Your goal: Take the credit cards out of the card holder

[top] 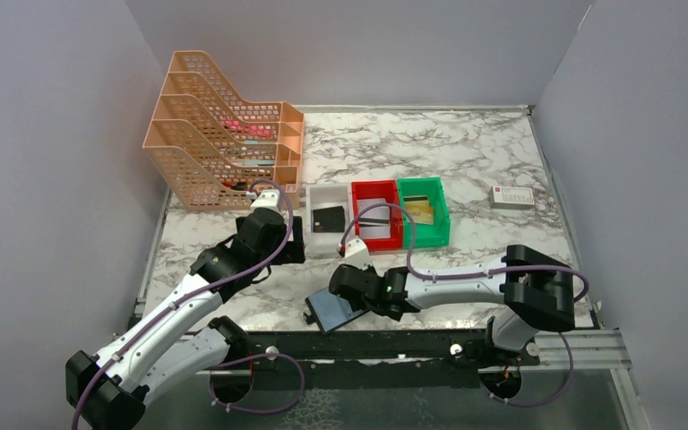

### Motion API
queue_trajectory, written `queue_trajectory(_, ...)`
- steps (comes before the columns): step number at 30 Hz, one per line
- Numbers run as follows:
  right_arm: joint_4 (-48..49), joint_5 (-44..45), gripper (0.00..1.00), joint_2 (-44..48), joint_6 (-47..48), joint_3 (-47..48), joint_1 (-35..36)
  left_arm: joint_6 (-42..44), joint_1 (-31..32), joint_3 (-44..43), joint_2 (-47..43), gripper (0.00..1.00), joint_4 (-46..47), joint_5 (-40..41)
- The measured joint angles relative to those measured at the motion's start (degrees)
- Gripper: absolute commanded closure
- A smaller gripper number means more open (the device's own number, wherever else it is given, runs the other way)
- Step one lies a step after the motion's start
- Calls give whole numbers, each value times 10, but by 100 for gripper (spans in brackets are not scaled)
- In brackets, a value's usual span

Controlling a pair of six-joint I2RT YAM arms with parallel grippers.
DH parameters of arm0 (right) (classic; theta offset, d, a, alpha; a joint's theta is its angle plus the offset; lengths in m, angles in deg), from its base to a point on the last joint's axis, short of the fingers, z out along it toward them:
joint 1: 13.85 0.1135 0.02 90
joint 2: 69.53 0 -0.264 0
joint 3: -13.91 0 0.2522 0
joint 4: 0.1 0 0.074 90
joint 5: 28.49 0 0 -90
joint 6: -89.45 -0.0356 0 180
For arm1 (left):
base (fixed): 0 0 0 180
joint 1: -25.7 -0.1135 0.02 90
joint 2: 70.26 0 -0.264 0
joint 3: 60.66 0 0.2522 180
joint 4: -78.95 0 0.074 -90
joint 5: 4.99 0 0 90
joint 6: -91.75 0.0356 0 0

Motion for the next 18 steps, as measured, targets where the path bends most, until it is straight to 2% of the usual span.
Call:
queue_trajectory(6,-9,18,85,8,-3,1,3,0,0,0,-2,1,0,0)
queue_trajectory(11,-28,17,83,53,14,-15,6,0,0,0,-5,1,0,-1)
queue_trajectory(14,-28,1,77,85,30,-18,6,0,0,0,-6,1,0,-2)
queue_trajectory(18,-27,-34,73,85,49,-18,6,0,0,0,-6,1,0,-2)
